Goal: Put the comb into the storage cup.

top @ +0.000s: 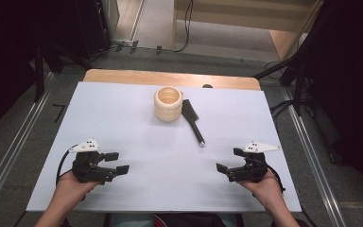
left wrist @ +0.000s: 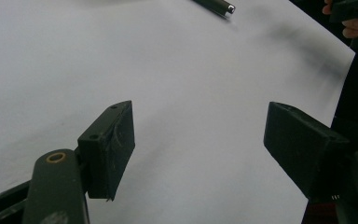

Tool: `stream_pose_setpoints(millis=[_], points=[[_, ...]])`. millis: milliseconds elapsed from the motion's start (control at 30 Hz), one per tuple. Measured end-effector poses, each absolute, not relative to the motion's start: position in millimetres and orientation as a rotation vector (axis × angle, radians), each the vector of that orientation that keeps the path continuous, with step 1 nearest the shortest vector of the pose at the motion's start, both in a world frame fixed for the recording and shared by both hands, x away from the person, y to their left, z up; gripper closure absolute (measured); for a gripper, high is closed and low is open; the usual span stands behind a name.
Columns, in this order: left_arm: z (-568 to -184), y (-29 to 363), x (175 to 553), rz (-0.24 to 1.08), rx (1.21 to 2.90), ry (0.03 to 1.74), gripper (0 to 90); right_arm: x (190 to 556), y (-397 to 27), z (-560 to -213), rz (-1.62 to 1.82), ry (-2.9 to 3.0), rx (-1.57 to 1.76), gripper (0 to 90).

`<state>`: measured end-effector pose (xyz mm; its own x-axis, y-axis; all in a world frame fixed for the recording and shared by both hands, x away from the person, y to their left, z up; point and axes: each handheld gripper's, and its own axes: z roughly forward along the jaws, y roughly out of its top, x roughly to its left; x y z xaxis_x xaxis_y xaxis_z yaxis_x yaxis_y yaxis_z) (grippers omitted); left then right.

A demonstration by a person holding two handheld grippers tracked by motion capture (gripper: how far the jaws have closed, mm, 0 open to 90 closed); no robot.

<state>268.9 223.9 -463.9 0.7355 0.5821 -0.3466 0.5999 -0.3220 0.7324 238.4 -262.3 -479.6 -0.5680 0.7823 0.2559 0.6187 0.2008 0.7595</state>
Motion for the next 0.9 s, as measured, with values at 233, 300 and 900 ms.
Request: stream_pose_setpoints(millis=[233,300,900], points=[[-464.0,223.7,269.6,-0.025,2.011,0.897,25.4,247.5,-261.7,-475.7,1.297,2.258,1.372,0.0],[-464.0,223.7,269.5,-0.025,2.013,0.894,25.4,251.0,-260.9,-475.1,1.295,2.248,1.373,0.0],[-463.7,223.7,269.7,-0.018,2.01,0.896,25.4,279.0,-255.2,-468.7,1.291,2.195,1.395,0.0]])
